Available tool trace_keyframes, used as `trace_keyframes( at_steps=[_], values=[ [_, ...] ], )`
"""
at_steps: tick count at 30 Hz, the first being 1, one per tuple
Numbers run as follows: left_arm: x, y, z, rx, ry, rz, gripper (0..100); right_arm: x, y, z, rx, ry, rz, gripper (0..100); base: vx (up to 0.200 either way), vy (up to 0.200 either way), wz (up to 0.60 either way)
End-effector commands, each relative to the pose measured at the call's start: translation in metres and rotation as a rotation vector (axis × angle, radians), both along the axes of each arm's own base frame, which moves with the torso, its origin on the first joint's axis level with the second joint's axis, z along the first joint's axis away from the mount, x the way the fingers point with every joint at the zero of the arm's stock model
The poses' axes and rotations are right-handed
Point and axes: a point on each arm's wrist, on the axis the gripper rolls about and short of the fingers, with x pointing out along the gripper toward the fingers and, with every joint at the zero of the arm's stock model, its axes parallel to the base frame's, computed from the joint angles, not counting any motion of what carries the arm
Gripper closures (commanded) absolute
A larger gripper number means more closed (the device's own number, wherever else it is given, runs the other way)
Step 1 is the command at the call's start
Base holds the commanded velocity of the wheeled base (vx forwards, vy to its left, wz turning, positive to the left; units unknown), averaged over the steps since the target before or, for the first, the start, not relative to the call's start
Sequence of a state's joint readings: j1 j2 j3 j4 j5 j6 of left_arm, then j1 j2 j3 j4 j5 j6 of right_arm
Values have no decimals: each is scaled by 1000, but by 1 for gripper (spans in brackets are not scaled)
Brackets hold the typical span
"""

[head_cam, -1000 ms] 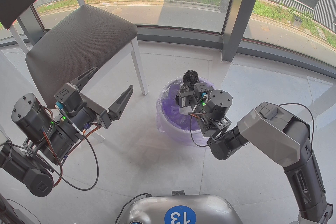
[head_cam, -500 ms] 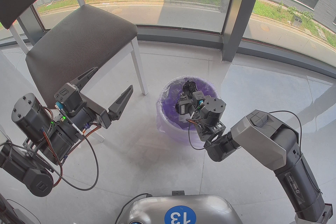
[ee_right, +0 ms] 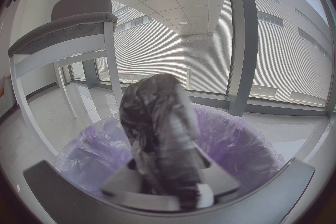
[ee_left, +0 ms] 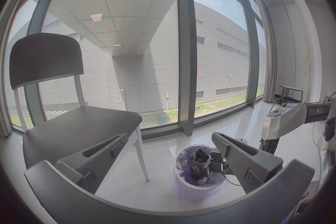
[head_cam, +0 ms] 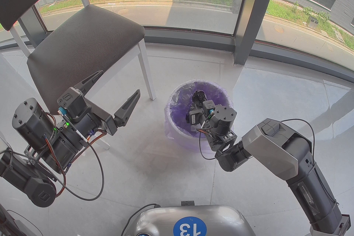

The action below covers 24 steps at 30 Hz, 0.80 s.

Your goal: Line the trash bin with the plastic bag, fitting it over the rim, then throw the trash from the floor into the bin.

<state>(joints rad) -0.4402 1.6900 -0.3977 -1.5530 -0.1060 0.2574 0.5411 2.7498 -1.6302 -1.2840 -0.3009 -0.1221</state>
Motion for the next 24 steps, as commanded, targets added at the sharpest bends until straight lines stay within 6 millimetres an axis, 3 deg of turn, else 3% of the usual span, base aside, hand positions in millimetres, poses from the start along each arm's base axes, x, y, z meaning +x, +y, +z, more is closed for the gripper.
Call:
trace_keyframes(
  at_steps=[1,18,20,24],
  values=[
    [0,0,1,-6,-14,2,0,0,1,-1,0,-1,2,0,0,0,0],
    [0,0,1,-6,-13,2,0,3,-4,6,6,-13,-10,0,0,0,0],
    [0,0,1,-6,-13,2,0,2,-8,31,25,-49,-17,0,0,0,0],
    [0,0,1,-6,-14,2,0,0,-9,50,33,-79,-19,0,0,0,0]
  ],
)
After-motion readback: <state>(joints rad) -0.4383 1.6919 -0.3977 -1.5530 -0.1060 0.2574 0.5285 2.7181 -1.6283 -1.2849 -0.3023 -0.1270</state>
